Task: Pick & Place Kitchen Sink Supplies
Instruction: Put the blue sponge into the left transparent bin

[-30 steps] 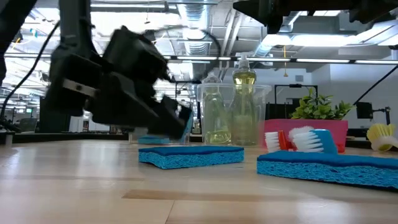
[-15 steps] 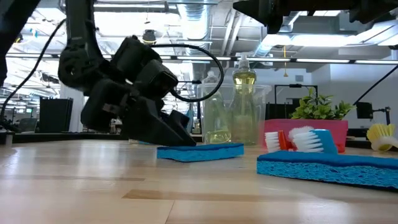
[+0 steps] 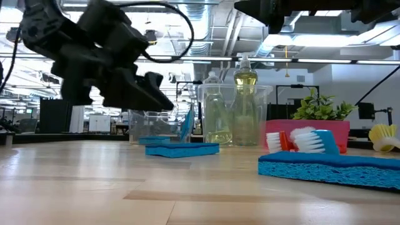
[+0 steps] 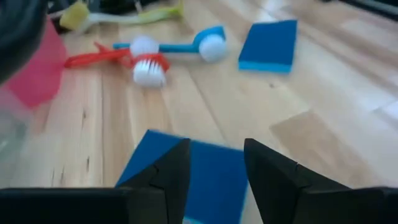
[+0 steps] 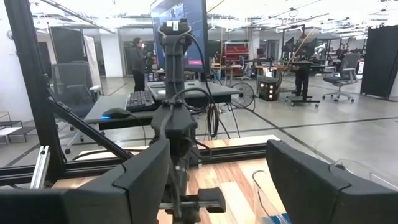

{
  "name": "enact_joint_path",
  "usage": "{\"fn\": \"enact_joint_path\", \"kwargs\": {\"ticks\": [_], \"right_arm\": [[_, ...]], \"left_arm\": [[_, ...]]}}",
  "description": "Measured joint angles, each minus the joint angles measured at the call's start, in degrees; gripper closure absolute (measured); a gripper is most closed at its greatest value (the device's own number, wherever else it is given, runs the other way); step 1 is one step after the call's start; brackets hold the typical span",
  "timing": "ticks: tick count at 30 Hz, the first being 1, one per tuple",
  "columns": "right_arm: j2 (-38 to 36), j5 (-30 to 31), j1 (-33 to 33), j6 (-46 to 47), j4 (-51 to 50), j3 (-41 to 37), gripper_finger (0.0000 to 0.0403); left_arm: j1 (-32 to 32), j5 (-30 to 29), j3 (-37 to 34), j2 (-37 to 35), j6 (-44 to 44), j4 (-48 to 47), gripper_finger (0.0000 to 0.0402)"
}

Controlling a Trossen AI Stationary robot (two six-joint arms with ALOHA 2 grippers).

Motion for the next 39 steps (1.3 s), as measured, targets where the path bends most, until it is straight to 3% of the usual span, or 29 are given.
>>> {"fn": "enact_joint_path", "kwargs": {"ticks": [3,9,19,30,34,39], "right_arm": [[0.0,0.0,0.3,0.0,0.1,0.0,0.0143],[0.0,0.0,0.4,0.0,0.3,0.0,0.0143],[0.0,0.0,0.4,1.4,0.5,0.0,0.0143],[0.0,0.0,0.2,-0.2,0.5,0.0,0.0143],[0.0,0.0,0.2,-0.5,0.5,0.0,0.0143],[0.0,0.0,0.1,-0.6,0.6,0.0,0.0143]], "left_arm": [[-1.7,0.2,-0.4,-1.6,1.1,1.0,0.0250],[-4.4,0.4,-0.4,2.0,9.6,4.0,0.0250],[-2.8,0.4,-0.3,14.5,9.9,16.2,0.0250],[-0.3,3.8,3.9,22.8,9.2,17.2,0.0252],[0.1,2.9,3.7,21.5,9.6,16.5,0.0275],[0.1,0.9,3.3,19.3,13.3,15.8,0.0355]]}}
